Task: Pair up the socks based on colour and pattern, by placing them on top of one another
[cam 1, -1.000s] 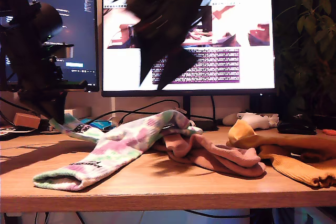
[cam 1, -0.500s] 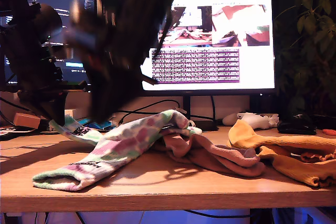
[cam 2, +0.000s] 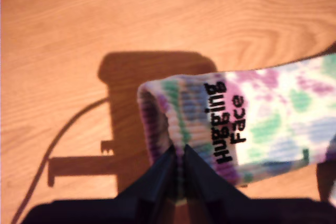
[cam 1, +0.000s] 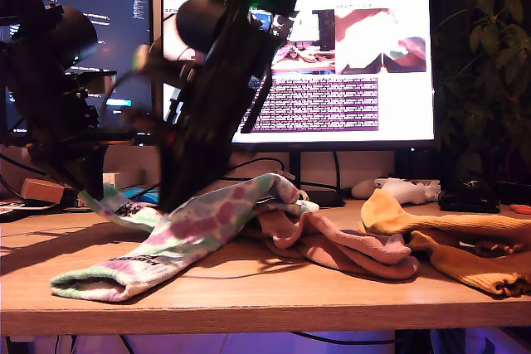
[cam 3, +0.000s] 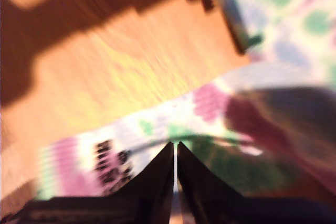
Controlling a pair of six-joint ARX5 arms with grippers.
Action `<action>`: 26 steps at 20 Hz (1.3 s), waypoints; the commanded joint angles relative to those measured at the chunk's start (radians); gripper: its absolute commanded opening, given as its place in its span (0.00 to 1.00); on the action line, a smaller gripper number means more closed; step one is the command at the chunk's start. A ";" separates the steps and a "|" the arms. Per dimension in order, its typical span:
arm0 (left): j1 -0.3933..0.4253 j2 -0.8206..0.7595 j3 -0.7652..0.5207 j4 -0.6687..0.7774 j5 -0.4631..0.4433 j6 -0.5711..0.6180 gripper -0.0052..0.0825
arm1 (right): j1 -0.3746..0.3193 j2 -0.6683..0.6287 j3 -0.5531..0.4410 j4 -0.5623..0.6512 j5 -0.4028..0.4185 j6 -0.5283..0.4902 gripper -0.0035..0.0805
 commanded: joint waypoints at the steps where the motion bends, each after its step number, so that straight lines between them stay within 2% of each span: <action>1: 0.004 -0.011 0.030 -0.011 0.002 0.004 0.04 | 0.008 0.062 -0.009 0.009 0.000 0.002 0.03; 9: 0.004 -0.079 0.160 -0.096 -0.011 0.012 0.04 | -0.028 0.074 -0.011 -0.035 0.000 -0.003 0.03; 13: 0.004 -0.101 0.228 -0.138 -0.050 0.037 0.04 | -0.030 0.074 -0.013 -0.043 -0.005 -0.008 0.03; 16: 0.004 -0.101 0.246 -0.164 -0.107 0.060 0.04 | -0.022 0.074 -0.013 -0.050 -0.052 -0.008 0.03; 20: 0.004 -0.116 0.250 -0.150 -0.174 0.088 0.04 | 0.003 0.074 -0.013 -0.047 -0.055 -0.008 0.03; 26: 0.004 -0.143 0.312 -0.142 -0.221 0.124 0.04 | 0.006 0.074 -0.013 -0.045 -0.054 -0.008 0.03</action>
